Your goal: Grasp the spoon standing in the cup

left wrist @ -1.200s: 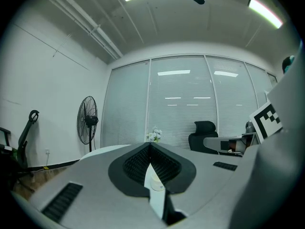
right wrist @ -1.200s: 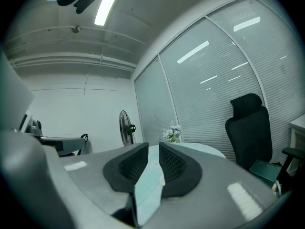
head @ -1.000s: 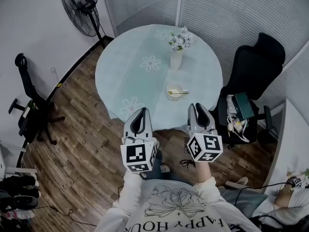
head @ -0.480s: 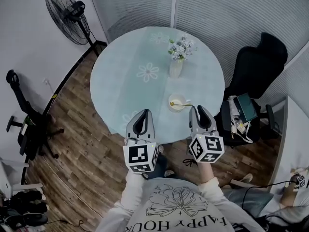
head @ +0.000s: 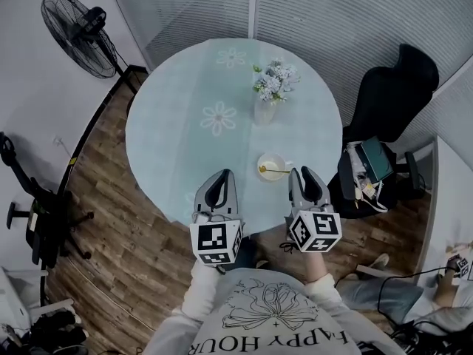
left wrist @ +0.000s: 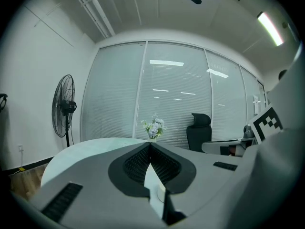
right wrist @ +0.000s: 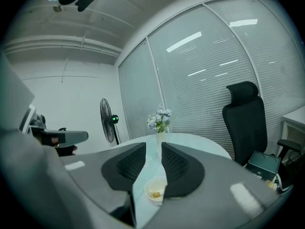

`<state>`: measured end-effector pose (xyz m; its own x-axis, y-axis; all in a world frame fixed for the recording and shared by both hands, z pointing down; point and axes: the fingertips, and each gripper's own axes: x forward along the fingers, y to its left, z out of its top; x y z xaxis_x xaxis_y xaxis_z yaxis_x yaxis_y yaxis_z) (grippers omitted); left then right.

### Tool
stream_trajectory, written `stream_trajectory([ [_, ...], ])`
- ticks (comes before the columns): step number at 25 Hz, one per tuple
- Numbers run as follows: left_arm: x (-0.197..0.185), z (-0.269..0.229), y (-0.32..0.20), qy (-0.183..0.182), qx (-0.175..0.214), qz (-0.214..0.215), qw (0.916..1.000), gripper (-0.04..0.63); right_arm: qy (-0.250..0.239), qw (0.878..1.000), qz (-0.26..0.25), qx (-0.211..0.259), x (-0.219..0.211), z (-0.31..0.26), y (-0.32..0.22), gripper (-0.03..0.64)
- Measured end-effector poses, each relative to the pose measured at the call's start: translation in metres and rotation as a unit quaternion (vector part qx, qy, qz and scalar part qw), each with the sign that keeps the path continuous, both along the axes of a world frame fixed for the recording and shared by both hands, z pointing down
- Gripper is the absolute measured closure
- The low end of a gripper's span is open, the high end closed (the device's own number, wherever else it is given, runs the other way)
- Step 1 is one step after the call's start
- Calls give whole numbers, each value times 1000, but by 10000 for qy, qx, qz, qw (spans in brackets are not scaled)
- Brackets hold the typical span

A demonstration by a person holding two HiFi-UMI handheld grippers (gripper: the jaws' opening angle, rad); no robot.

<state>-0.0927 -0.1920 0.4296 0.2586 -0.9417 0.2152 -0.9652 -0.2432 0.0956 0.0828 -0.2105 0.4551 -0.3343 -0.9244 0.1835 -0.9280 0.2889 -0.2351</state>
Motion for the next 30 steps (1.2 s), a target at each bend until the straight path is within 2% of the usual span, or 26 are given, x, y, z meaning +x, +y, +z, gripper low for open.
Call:
stream_trajectory([
  [18, 11, 47, -46, -70, -448, 553, 9974, 589, 62, 9970, 672, -386, 25, 41, -29, 518],
  [24, 13, 58, -54, -45, -587, 470, 9972, 589, 83, 9955, 707, -633, 35, 59, -33, 511],
  [30, 16, 61, -58, -40, -627, 317, 9975, 589, 86, 9953, 498, -825, 39, 74, -33, 509],
])
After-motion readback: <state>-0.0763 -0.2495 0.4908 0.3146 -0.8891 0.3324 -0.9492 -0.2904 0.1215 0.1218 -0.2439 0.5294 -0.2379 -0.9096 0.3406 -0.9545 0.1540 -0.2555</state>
